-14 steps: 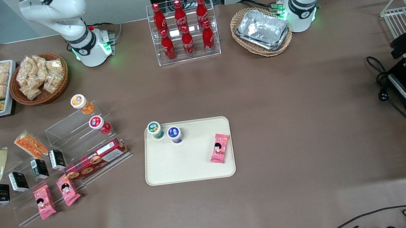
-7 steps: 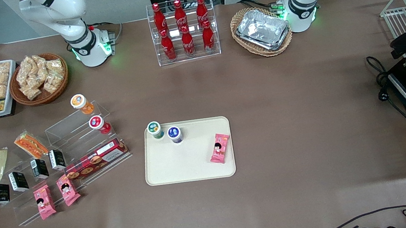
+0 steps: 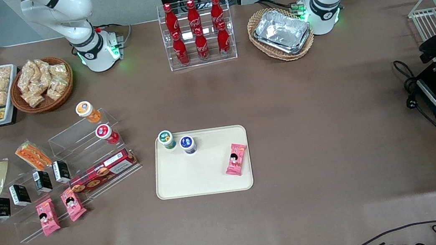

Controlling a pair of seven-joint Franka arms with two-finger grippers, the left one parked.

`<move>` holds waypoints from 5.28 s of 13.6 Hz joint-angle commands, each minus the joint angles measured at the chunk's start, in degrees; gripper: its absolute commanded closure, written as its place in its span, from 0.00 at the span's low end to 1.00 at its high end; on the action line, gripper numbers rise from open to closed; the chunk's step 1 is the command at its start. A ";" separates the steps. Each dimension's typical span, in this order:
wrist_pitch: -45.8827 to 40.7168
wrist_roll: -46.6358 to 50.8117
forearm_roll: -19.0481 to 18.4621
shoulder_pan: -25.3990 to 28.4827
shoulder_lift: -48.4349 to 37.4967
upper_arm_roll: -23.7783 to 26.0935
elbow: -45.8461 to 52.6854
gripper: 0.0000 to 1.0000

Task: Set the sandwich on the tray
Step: 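Close the right gripper on the wrapped sandwich's edge, then lift the sandwich off the display and carry it toward the cream tray, then lower the held sandwich onto the cream tray beside the yogurt cups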

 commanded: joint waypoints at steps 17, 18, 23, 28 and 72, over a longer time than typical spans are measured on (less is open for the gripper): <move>9.57 -3.06 4.55 -0.44 0.66 -0.14 -5.99 0.83; 8.35 -2.71 4.55 -0.27 -0.65 -0.06 -5.46 0.84; -9.48 0.44 3.32 0.35 -2.25 0.38 7.18 0.85; -19.87 20.62 0.52 8.06 -3.65 1.09 11.41 0.85; 15.81 149.96 9.47 54.05 39.14 7.15 28.91 0.89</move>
